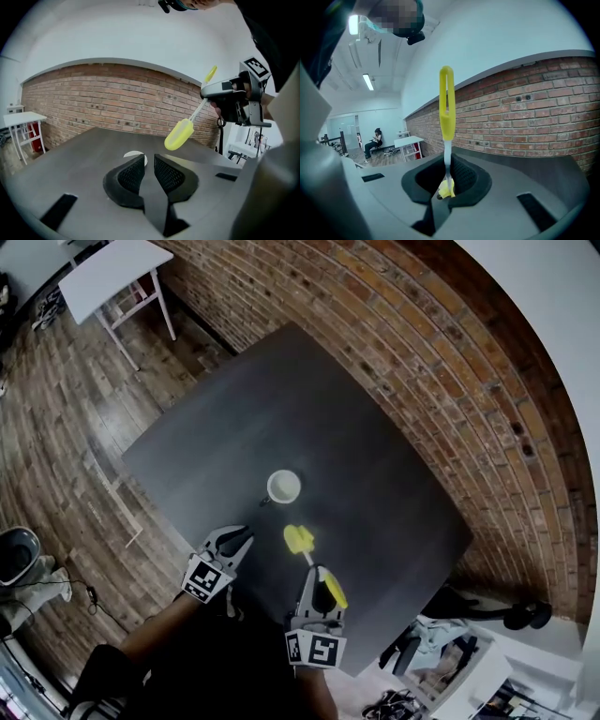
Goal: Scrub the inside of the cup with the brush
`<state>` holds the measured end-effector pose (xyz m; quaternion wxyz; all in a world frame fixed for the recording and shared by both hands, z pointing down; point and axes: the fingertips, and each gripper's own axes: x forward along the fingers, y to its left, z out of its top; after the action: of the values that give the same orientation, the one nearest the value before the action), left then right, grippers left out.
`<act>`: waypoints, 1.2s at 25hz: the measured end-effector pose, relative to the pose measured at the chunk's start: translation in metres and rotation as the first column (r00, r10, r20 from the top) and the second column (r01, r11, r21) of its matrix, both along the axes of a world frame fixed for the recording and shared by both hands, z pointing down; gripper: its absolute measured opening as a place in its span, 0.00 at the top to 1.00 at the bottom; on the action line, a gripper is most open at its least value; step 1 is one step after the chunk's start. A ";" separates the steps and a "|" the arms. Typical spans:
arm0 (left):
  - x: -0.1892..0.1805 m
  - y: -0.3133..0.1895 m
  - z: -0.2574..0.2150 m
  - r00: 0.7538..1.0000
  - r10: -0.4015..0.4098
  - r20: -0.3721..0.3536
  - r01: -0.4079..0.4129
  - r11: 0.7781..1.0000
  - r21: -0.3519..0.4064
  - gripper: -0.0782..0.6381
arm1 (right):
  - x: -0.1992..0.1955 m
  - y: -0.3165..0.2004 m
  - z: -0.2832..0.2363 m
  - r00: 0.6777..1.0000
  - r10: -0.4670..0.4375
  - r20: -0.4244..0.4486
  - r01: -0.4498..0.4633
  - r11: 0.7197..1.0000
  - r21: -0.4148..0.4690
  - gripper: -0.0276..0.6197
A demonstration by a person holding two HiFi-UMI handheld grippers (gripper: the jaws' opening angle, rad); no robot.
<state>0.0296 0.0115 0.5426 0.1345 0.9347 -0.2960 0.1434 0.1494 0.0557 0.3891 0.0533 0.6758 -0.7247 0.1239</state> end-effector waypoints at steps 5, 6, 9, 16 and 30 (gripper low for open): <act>0.013 -0.028 0.036 0.998 0.061 0.031 -0.060 0.997 -0.052 0.68 | -0.002 -0.033 0.019 1.000 0.016 0.002 -0.016 0.999 -0.046 0.88; 0.015 -0.032 0.043 0.996 0.075 0.041 -0.072 0.996 -0.059 0.67 | -0.002 -0.039 0.024 1.000 0.019 0.004 -0.019 0.998 -0.054 0.88; 0.023 -0.046 0.068 0.992 0.103 0.069 -0.097 0.992 -0.082 0.66 | -0.002 -0.056 0.036 1.000 0.024 0.001 -0.024 0.997 -0.076 0.88; 0.043 -0.065 0.122 0.971 0.172 0.169 -0.158 0.983 -0.094 0.65 | 0.001 -0.093 0.053 0.999 0.046 0.001 -0.046 0.996 -0.082 0.88; 0.058 -0.086 0.159 0.957 0.196 0.213 -0.175 0.978 -0.116 0.68 | -0.004 -0.133 0.103 1.000 0.011 -0.024 -0.014 0.990 -0.138 0.88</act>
<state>0.0872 -0.0742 0.7015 0.1311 0.9288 -0.2130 0.2733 0.1454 -0.0775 0.4919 0.1076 0.6763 -0.7095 0.1662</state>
